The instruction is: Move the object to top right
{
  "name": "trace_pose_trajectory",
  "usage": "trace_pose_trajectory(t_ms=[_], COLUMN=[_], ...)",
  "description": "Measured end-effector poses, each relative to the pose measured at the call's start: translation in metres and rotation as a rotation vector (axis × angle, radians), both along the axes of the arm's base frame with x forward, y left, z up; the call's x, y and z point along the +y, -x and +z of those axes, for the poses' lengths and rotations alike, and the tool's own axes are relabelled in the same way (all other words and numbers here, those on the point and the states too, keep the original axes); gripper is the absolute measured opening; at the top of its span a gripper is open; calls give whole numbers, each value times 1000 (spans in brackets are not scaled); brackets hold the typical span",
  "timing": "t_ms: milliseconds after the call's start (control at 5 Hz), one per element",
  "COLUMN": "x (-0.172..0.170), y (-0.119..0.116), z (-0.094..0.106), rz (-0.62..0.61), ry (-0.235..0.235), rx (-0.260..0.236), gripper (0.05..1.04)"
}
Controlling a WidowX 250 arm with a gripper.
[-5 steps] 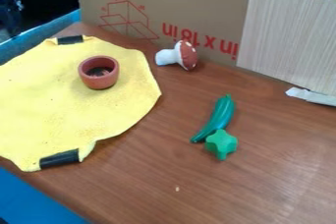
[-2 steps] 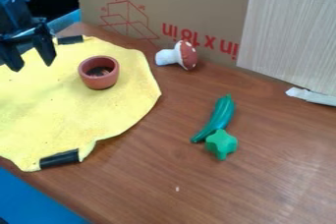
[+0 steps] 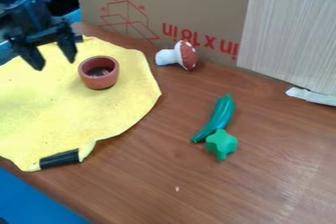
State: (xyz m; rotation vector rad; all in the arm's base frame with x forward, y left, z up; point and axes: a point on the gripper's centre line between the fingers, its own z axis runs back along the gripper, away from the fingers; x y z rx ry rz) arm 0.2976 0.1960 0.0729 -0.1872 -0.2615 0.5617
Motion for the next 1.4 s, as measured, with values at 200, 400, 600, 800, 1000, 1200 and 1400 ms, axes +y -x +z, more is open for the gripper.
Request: trace_pose_trajectory(t_ms=[200,400,600,800,1000,1200,1400], x=[-6,-13,-17,-15,-13,-9,-10], y=[-13,-23,-30,-39,-43,-49,-48], z=[-7,-18,-27,-35,-39,-44,-44], rz=[31,49,89,123,151,171,147], ry=[-44,-64,-94,-113,-118,-107,-103], rx=[9,43,69,77,82,102,114], gripper=[1001,1001,1001,1001,972,702,402])
